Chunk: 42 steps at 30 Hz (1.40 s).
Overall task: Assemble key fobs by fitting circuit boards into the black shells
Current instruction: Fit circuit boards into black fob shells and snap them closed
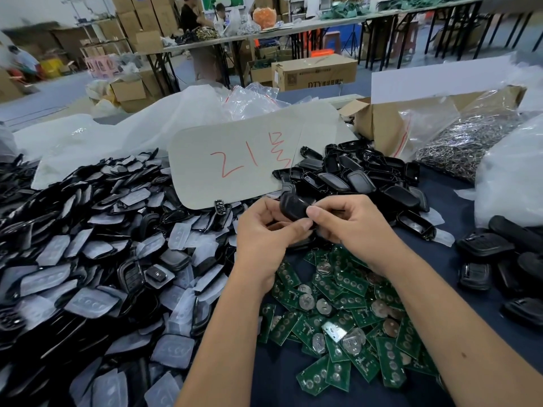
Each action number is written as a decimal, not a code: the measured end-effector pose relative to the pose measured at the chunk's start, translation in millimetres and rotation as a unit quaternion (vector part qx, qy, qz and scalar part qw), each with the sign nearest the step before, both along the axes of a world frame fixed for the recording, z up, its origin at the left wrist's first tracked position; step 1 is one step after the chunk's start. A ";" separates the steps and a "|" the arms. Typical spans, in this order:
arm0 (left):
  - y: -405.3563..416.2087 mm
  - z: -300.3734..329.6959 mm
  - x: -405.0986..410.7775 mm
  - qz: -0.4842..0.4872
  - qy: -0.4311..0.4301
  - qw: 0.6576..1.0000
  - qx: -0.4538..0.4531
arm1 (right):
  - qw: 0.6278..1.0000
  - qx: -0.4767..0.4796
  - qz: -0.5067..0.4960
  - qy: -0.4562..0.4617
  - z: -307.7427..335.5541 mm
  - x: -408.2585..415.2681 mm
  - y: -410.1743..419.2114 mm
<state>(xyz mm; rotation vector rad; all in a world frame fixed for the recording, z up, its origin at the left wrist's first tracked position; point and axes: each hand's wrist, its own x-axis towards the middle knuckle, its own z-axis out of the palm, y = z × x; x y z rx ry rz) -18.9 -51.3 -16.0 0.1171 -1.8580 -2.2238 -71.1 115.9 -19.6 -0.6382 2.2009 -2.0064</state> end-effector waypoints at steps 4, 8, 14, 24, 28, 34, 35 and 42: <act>-1.1 4.4 3.1 -0.071 -0.019 0.991 0.113 | 0.999 -0.035 0.023 -0.014 2.0 2.6 -0.5; -2.1 5.9 3.2 -0.098 -0.037 0.981 0.163 | 0.995 -0.077 0.043 -0.054 2.1 2.5 -1.0; -2.4 3.8 1.5 -0.115 -0.044 0.977 0.174 | 0.986 -0.112 0.055 -0.109 6.4 4.3 -0.5; 9.6 7.9 9.4 0.068 0.015 0.968 -0.240 | 0.999 0.003 0.008 -0.052 16.2 7.3 17.5; 40.2 11.6 12.8 0.088 0.048 0.954 -0.284 | 0.998 0.053 -0.003 -0.030 23.2 12.8 51.3; 121.5 17.4 -7.8 0.037 -0.051 0.972 -0.225 | 0.980 0.146 -0.135 0.003 33.3 21.6 122.0; 137.1 17.2 -11.6 0.022 -0.067 0.975 -0.210 | 0.973 0.166 -0.160 0.002 34.5 22.7 133.7; 229.9 21.7 -13.1 -0.054 -0.060 0.956 -0.284 | 0.875 0.323 -0.360 0.018 48.0 31.1 209.6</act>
